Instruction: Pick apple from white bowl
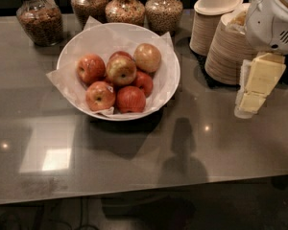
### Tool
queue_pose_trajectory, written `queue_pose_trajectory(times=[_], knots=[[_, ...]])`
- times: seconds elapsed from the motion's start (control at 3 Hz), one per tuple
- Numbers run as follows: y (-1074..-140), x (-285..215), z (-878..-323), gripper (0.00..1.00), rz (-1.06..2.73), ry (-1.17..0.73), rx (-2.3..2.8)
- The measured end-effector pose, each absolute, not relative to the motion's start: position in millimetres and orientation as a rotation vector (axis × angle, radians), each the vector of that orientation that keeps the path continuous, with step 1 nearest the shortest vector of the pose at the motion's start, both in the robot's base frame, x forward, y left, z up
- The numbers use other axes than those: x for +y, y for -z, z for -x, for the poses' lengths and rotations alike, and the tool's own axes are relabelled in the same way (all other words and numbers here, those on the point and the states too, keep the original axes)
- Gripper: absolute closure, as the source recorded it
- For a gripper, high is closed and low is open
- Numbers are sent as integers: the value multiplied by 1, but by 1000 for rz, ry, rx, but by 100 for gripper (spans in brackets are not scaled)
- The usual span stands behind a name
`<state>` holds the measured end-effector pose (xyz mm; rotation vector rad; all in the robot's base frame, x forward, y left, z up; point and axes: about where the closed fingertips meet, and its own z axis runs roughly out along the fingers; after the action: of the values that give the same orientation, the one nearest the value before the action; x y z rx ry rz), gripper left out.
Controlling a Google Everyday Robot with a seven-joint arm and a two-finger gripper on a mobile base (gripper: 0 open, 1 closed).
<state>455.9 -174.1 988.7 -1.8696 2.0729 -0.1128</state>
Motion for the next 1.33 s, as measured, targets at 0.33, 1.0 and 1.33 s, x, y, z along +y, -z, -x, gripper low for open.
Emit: queue_pose_trajectory(times=[0.33, 1.0, 1.33], knots=[[-989, -174, -456, 0, 1870, 113, 2073], [-987, -99, -492, 0, 1882, -91, 1827], [-990, -58, -506, 0, 1902, -212, 1683]])
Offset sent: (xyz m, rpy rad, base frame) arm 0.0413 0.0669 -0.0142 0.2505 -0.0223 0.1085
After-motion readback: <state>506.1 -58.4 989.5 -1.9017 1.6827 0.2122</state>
